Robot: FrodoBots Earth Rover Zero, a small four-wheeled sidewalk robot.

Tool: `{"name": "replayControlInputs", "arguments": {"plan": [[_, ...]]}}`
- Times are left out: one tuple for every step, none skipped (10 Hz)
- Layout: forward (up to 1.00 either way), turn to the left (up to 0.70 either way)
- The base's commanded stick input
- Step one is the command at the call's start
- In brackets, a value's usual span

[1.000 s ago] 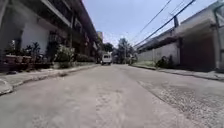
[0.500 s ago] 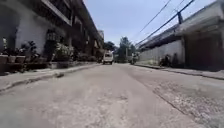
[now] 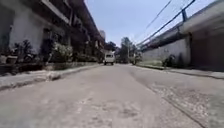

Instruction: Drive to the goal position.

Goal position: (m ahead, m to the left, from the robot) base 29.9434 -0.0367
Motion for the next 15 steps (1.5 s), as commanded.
{"name": "replayControlInputs", "arguments": {"plan": [[1.00,0.00],[1.00,0.00],[1.00,0.00],[1.00,0.00],[1.00,0.00],[1.00,0.00],[1.00,0.00],[1.00,0.00],[1.00,0.00],[1.00,0.00],[1.00,-0.16],[1.00,-0.35],[1.00,-0.38],[1.00,-0.40],[1.00,-0.40]]}}
